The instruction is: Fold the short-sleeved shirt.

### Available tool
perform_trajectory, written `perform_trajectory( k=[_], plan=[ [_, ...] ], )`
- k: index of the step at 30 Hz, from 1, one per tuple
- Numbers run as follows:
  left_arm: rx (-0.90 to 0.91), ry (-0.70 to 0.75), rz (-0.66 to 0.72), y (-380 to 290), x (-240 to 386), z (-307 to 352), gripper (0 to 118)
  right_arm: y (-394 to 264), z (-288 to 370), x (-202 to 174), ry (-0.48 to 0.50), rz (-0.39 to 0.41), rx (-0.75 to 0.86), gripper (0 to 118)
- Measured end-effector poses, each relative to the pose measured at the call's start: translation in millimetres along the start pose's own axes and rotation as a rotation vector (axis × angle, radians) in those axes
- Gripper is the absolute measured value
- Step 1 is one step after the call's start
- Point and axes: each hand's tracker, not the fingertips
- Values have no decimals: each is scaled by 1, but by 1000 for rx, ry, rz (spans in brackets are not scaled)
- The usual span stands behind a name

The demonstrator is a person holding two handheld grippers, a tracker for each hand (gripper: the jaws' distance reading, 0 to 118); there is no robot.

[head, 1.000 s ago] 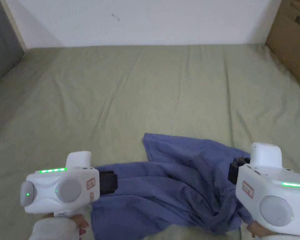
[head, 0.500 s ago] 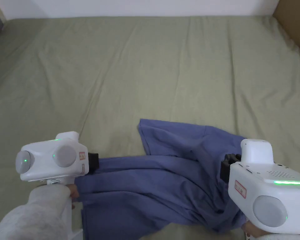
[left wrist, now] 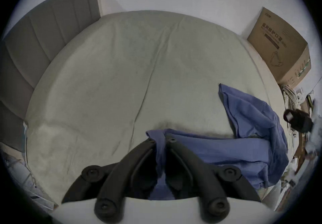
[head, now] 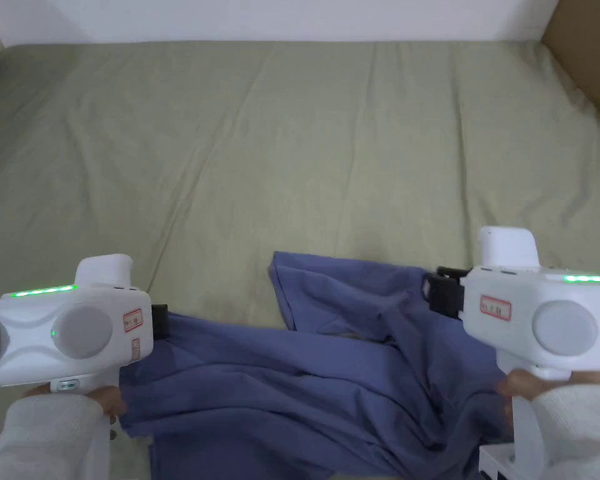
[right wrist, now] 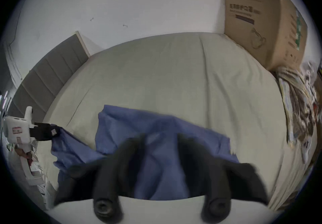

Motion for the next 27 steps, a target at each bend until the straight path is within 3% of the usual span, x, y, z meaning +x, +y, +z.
perform_trajectory(
  k=[1,2,8,11,13,14,16,17,21,27],
  plan=[
    [4,-2,1,1,0,1,5,8,-13,0,1,6,-11,68],
    [5,-3,2,1,0,2,5,14,-25,1,13,33,-37,87],
    [-2,5,-5,1,2,-3,5,34,-106,11,-3,109,-232,91],
    [-11,5,-3,1,0,-7,5,26,-132,15,-29,140,-343,82],
    [-15,3,1,1,-1,-8,5,27,-129,13,-25,131,-301,79],
    [-16,3,2,2,-1,-9,5,28,-126,11,-28,135,-301,70],
    [-20,4,-3,3,-2,-11,5,28,-124,7,-36,163,-290,34],
    [-20,6,-4,3,-1,-10,5,26,-115,1,-60,180,-287,6],
    [-6,22,-13,4,2,0,5,29,-119,5,-89,133,-291,5],
    [60,43,-60,9,9,35,5,48,-65,13,-86,28,-204,5]
  ],
)
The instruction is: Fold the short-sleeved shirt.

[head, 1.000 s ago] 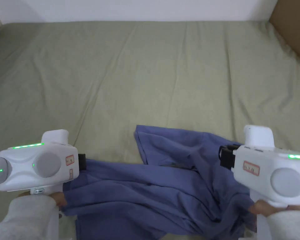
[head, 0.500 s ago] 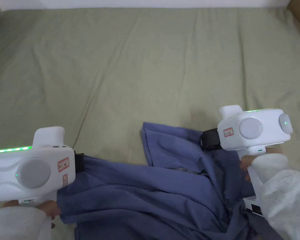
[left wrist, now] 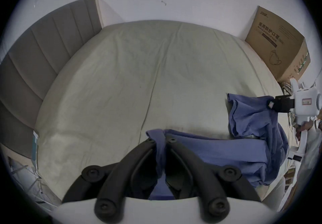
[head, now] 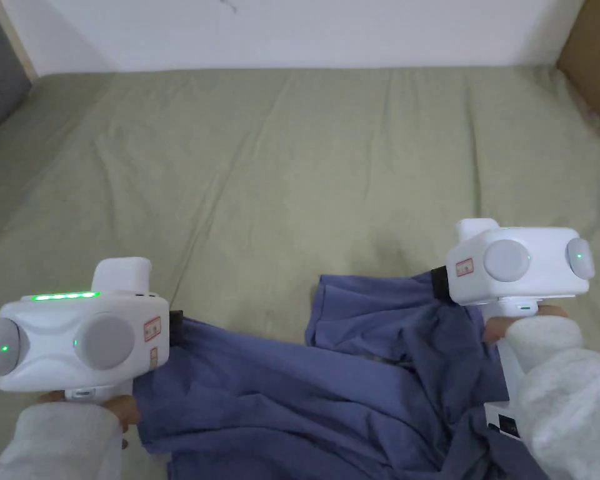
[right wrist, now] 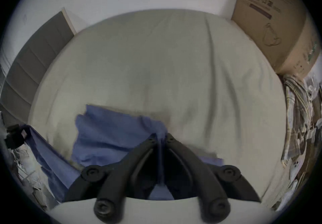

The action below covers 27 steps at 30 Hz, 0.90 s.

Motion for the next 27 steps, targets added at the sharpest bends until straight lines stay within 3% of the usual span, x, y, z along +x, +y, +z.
perform_trajectory(
  k=[12,17,20,23,27],
  plan=[
    [264,66,-54,87,-11,108,5,38,201,63,-109,-115,317,5],
    [347,73,-69,129,-7,141,5,50,261,84,-111,-167,407,5],
    [403,102,-131,147,4,160,5,60,284,83,-111,-173,440,5],
    [444,109,-144,167,11,175,5,73,301,72,-196,-136,501,5],
    [476,133,-146,201,15,181,5,103,313,63,-170,-155,512,5]
  ],
)
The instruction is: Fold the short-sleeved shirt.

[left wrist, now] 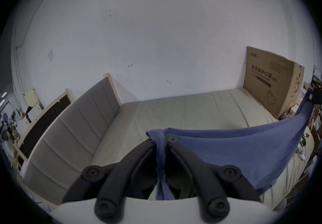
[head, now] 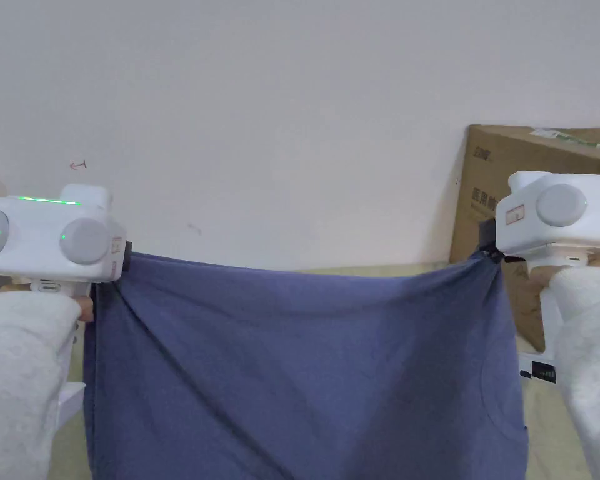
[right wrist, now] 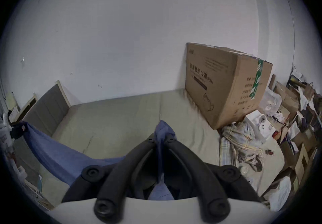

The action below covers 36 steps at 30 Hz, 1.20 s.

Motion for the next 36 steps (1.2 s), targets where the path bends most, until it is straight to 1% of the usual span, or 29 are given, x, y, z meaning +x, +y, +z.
perform_trajectory(
  k=[4,9,11,12,13,14,18,19,21,22,23,24,26,28,33,35,36],
  plan=[
    [15,26,-26,35,-6,-25,5,42,-16,-17,-32,12,39,5],
    [25,59,9,77,-22,-71,5,102,-47,-37,-17,-15,84,5],
    [36,64,17,97,-27,-85,5,126,-59,-48,-23,-2,112,5],
    [55,75,42,110,-30,-90,5,137,-63,-56,-32,1,140,5],
    [59,80,40,124,-31,-94,5,150,-66,-64,-32,29,171,5],
    [105,100,76,135,-32,-97,5,160,-68,-70,-43,28,198,5],
    [178,81,136,181,-44,-99,5,204,-73,-81,-37,22,251,5],
    [217,85,171,192,-49,-96,5,213,-70,-81,-42,21,291,5],
    [272,91,177,208,-55,-88,5,227,-62,-83,-43,18,352,5],
    [319,100,188,215,-58,-84,5,230,-58,-83,-37,-8,393,5],
    [339,99,166,220,-59,-82,5,232,-56,-84,-33,-7,392,5],
    [339,114,154,221,-60,-81,5,234,-56,-85,-32,4,390,5],
    [341,108,175,216,-61,-85,5,229,-63,-87,-28,14,383,5],
    [317,112,173,205,-59,-102,5,216,-77,-88,-24,31,352,5],
    [184,165,85,140,-39,-174,5,165,-149,-89,3,27,158,5],
    [93,176,58,105,-28,-210,5,137,-184,-91,1,45,80,5],
    [58,166,53,84,-23,-228,5,120,-204,-94,-17,63,26,5]
  ],
)
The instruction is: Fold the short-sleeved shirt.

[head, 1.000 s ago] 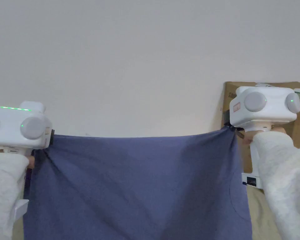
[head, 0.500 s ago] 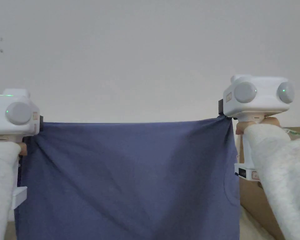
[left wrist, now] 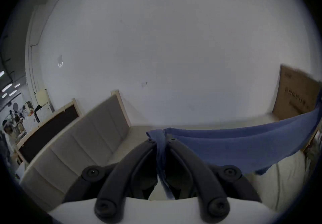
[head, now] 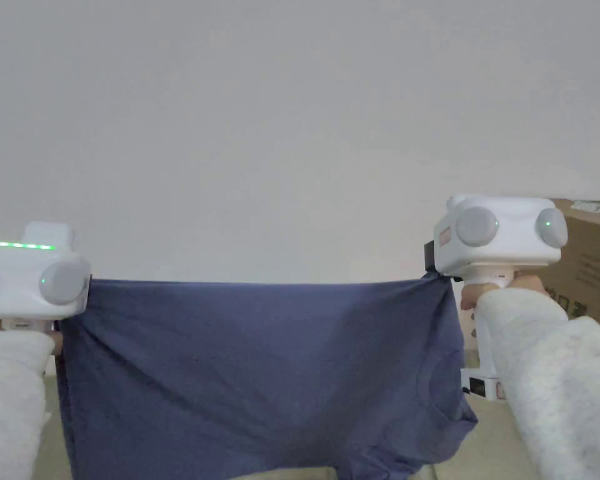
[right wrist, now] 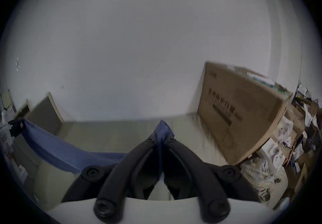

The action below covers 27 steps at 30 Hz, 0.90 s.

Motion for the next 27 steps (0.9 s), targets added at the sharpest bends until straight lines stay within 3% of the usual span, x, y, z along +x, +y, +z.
perform_trajectory(
  k=[4,7,11,13,15,17,20,21,24,25,27],
  plan=[
    [-182,-5,-41,-92,28,-56,5,-78,-86,-7,-15,74,-206,5],
    [-323,-31,-8,-158,42,-86,5,-143,-134,-2,18,-7,-374,5],
    [-453,-48,-75,-229,51,-111,5,-221,-164,5,-26,-4,-529,5],
    [-475,-49,-100,-252,53,-109,5,-244,-167,10,11,-43,-572,5],
    [-485,-55,-111,-269,50,-99,5,-258,-158,17,37,-112,-580,5],
    [-494,-56,-96,-280,42,-88,5,-269,-148,22,11,-59,-576,5],
    [-471,-64,-43,-289,29,-55,5,-285,-115,30,36,-77,-575,5],
    [-466,-66,-48,-293,24,-41,5,-293,-100,33,44,-93,-563,5],
    [-426,-86,-89,-316,9,17,5,-321,-48,37,57,-53,-539,5],
    [-420,-85,-117,-327,3,38,5,-332,-29,40,54,-5,-546,5],
    [-426,-99,-140,-347,-8,76,5,-357,10,44,49,-8,-541,5]
  ],
)
